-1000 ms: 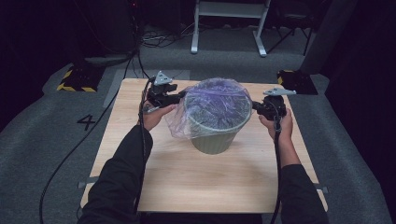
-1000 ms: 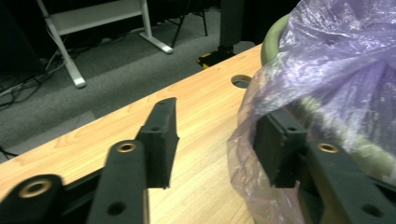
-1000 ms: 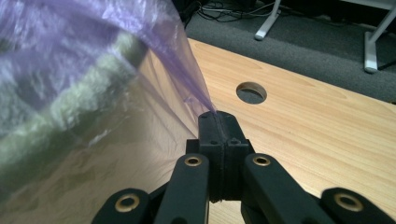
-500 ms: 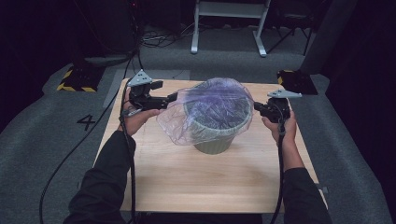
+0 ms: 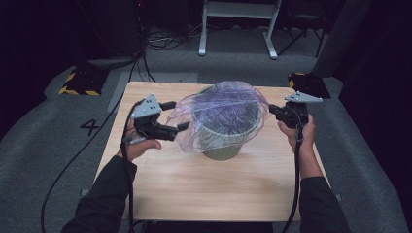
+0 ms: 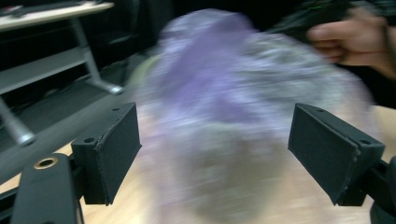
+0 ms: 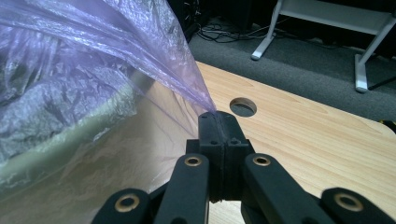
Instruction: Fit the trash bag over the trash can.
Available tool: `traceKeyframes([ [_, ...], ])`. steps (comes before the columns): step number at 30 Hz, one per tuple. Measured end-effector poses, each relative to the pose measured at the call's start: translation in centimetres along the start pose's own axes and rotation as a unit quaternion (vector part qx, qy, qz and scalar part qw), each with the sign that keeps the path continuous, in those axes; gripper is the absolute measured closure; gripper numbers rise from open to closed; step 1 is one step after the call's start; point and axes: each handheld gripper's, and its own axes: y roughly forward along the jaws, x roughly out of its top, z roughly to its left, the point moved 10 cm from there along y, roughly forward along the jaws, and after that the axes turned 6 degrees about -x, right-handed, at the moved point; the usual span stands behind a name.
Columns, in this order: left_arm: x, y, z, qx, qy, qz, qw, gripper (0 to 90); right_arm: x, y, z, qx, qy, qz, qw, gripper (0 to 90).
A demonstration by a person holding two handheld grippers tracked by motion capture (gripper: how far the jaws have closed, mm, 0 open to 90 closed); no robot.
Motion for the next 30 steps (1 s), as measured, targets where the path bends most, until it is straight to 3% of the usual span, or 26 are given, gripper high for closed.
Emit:
traceKeyframes([
  [3, -1.0, 1.5, -2.9, -0.014, 0.027, 0.015, 0.9994, 15.7, 0.0, -0.2, 0.1, 0.002, -0.001, 0.000, 1.0000, 88.2],
  [4, -1.0, 1.5, -2.9, -0.014, 0.027, 0.015, 0.9994, 15.9, 0.0, -0.2, 0.1, 0.005, -0.002, 0.003, 1.0000, 86.5],
  [5, -1.9, 2.2, -3.9, 0.001, 0.049, 0.028, 0.9984, 16.6, -0.1, -0.2, 0.2, 0.006, -0.005, 0.006, 0.9999, 83.0],
  [6, -2.4, 2.7, -4.2, 0.008, 0.049, 0.036, 0.9981, 16.9, -0.2, -0.2, 0.2, 0.006, -0.007, 0.009, 0.9999, 79.1],
  [8, -2.8, 3.2, -3.9, 0.030, 0.053, 0.044, 0.9972, 17.2, -0.3, -0.2, 0.3, 0.008, -0.014, 0.013, 0.9998, 76.6],
  [10, -3.4, 3.6, -3.5, 0.037, 0.028, 0.047, 0.9978, 17.4, -0.4, -0.2, 0.3, 0.003, -0.015, 0.013, 0.9998, 67.3],
  [11, -3.6, 3.7, -3.3, 0.040, 0.030, 0.047, 0.9976, 18.9, -0.3, -0.3, 0.3, 0.002, -0.015, 0.012, 0.9998, 63.9],
  [12, -3.8, 3.8, -3.4, 0.036, 0.039, 0.046, 0.9975, 23.2, -0.3, -0.3, 0.3, 0.003, -0.015, 0.011, 0.9998, 59.5],
  [14, -4.2, 4.1, -3.2, 0.039, 0.038, 0.053, 0.9971, 29.6, -0.4, -0.5, 0.0, -0.002, -0.008, 0.010, 0.9999, 51.8],
  [17, -4.5, 4.3, -2.9, 0.043, 0.038, 0.053, 0.9970, 42.4, -0.5, -0.8, -0.2, 0.010, -0.011, 0.004, 0.9999, 43.0],
  [24, -4.9, 4.7, -3.0, 0.025, 0.048, 0.062, 0.9966, 69.1, 0.1, -2.8, 0.8, 0.048, -0.052, -0.029, 0.9971, 24.8],
  [30, -4.7, 4.9, -3.3, 0.008, 0.059, 0.058, 0.9965, 88.9, 0.7, -4.6, 2.1, 0.088, -0.088, -0.055, 0.9907, 20.5],
])
